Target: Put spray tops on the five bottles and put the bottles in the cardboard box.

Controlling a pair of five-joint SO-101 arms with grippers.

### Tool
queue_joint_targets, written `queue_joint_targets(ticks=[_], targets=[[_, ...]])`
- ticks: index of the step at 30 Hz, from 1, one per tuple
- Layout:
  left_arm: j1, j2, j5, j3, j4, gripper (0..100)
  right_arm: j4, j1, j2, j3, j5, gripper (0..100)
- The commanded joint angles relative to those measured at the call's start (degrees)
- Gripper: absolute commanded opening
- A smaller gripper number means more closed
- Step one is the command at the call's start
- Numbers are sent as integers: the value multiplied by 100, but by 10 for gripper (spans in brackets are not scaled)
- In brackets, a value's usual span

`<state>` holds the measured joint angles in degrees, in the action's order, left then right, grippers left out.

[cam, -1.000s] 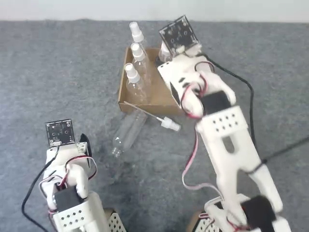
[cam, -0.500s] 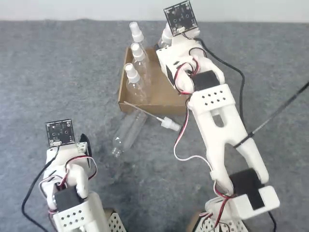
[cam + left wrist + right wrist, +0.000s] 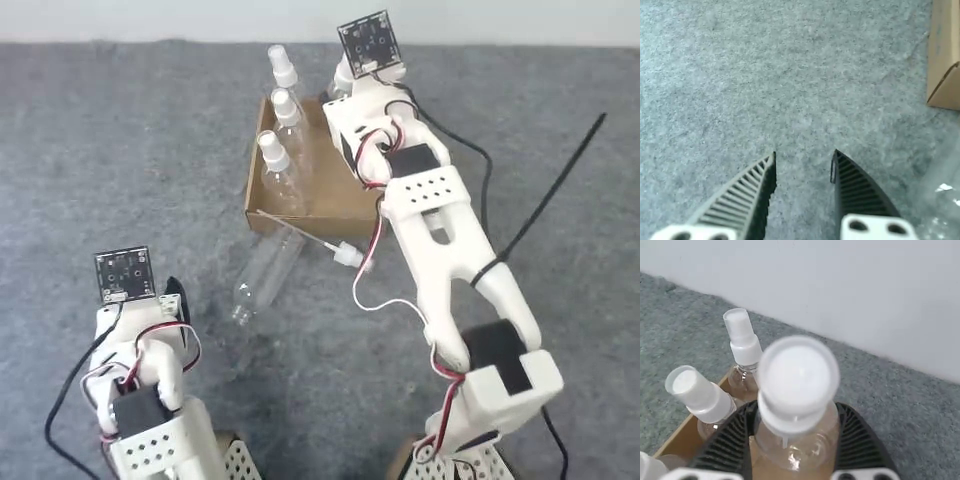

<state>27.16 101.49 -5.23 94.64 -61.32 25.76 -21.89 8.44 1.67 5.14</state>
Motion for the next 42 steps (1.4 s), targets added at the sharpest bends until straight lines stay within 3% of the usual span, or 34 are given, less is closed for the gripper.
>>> queue_joint_targets(ticks=[1, 42], targets=[[9, 53, -53, -13, 193, 170, -286, 75, -22, -413, -70, 6], [9, 53, -53, -13, 185, 170, -1692, 242, 1727, -422, -132, 6]])
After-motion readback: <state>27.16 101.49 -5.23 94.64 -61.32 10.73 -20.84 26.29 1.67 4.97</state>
